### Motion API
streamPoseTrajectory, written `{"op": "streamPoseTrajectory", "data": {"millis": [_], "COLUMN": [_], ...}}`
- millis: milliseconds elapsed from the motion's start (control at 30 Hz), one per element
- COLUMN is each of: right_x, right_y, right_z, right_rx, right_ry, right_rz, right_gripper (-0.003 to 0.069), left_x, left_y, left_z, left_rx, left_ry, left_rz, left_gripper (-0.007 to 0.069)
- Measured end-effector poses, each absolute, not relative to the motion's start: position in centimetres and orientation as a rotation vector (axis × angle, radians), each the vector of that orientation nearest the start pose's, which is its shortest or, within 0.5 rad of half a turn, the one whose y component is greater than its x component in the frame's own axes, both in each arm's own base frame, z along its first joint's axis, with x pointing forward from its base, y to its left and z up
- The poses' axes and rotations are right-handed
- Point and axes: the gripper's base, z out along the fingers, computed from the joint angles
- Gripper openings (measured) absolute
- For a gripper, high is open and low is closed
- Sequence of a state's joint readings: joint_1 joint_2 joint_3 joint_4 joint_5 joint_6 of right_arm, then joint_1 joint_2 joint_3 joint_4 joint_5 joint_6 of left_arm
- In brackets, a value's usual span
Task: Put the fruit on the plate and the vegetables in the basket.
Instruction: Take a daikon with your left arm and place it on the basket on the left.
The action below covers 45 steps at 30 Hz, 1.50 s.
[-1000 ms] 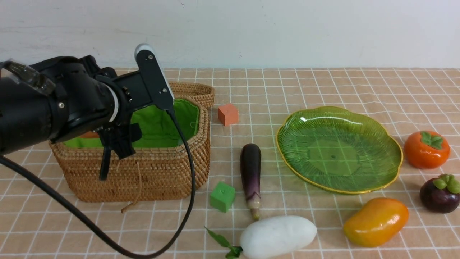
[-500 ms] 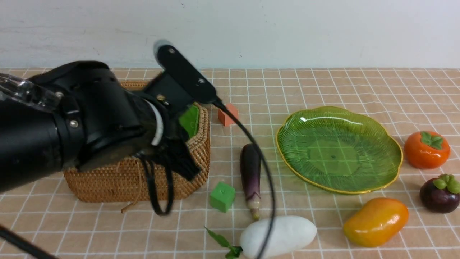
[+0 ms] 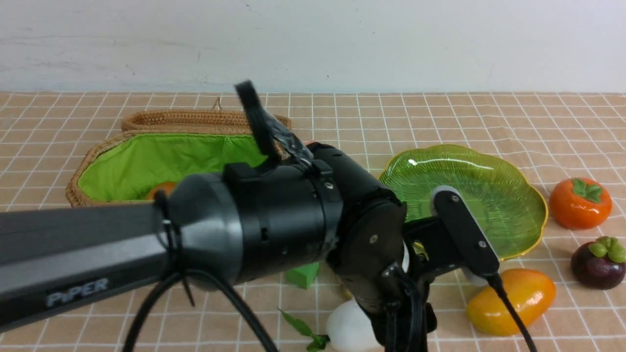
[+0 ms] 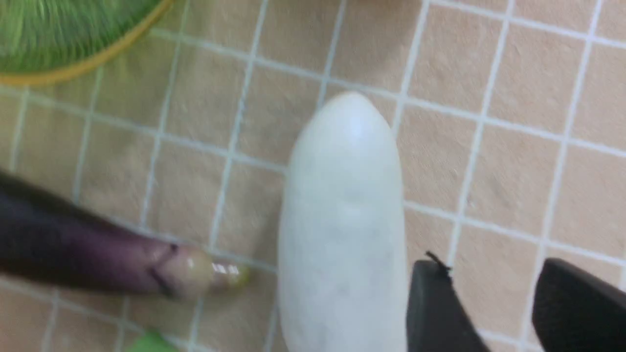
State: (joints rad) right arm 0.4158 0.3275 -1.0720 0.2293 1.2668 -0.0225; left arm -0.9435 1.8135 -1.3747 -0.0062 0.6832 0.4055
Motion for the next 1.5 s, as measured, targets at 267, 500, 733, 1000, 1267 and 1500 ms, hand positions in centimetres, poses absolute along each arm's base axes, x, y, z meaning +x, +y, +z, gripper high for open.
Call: {"op": "streamPoseTrajectory", "data": {"millis": [267,500,733,1000,1267,1500], "right_x": [-2.9,-2.9,-2.8,-2.7,-2.5,-2.3], "right_y": [1.1,1.2,1.1,1.0,0.5,0.6], "right_z": [41.4,41.4,41.3,41.3,41.2,41.6], "right_rx": [-0.520,-0.524,-0.520,-0.515,-0.497,-0.481], "right_ry": [1.958,1.958,1.960,1.961,1.966,1.920], "right_rz": [0.548,0.559,0.541,0.521,0.452,0.458], "right_gripper": [0.0131,0.0135,0.0136,0.0139,0.0141,0.0143], "left_x": [25.8,26.1,25.7,25.0,23.9,25.2], "left_y": [-34.2,-34.5,-33.9,-33.1,-30.7,-22.6], "left_z": [17.8,17.3,18.8,24.7,29.2,36.0], "left_rx": [1.766,1.730,1.746,1.634,1.615,1.427], "left_ry": [1.886,1.927,1.986,1.921,1.902,1.812], "left_rz": [-0.019,0.012,0.063,-0.003,0.061,0.360], "left_gripper": [0.0490,0.0473,0.0472,0.0471,0.0471,0.0471]}}
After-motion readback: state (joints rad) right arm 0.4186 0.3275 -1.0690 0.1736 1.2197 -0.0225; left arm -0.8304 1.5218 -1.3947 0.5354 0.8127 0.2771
